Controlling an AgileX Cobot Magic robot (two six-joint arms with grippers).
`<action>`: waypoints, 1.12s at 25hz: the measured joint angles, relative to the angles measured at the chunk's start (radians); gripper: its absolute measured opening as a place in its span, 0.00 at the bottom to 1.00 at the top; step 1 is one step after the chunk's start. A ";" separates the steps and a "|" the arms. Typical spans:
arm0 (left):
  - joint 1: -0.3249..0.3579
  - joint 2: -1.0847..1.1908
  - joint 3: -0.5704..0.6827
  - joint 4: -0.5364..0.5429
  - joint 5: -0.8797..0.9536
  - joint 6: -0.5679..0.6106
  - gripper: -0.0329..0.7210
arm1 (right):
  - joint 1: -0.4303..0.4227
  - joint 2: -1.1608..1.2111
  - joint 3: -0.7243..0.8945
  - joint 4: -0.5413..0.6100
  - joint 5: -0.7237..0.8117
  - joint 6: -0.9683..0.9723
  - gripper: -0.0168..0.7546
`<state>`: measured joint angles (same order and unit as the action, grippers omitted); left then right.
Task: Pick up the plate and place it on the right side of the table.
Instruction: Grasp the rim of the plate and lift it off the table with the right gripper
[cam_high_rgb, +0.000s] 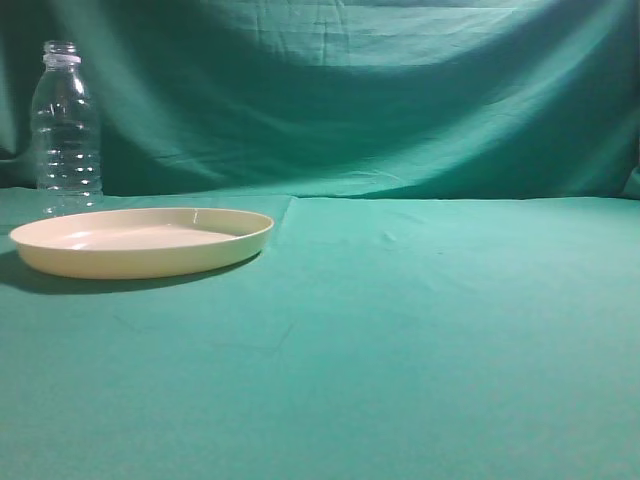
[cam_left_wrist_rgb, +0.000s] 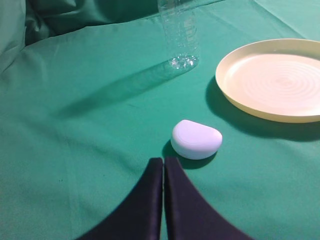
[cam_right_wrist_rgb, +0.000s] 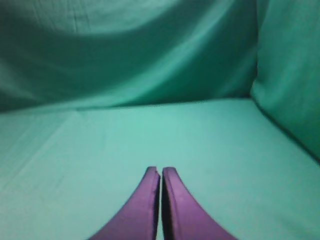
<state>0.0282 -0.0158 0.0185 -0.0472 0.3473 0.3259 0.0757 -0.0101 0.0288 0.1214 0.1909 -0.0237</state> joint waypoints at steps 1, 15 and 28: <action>0.000 0.000 0.000 0.000 0.000 0.000 0.04 | 0.000 0.000 0.000 0.000 -0.058 0.000 0.02; 0.000 0.000 0.000 0.000 0.000 0.000 0.04 | 0.000 0.142 -0.280 -0.002 -0.054 -0.016 0.02; 0.000 0.000 0.000 0.000 0.000 0.000 0.04 | 0.066 0.757 -0.583 0.148 0.388 -0.223 0.02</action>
<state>0.0282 -0.0158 0.0185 -0.0472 0.3473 0.3259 0.1422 0.7468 -0.5546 0.2697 0.5786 -0.2469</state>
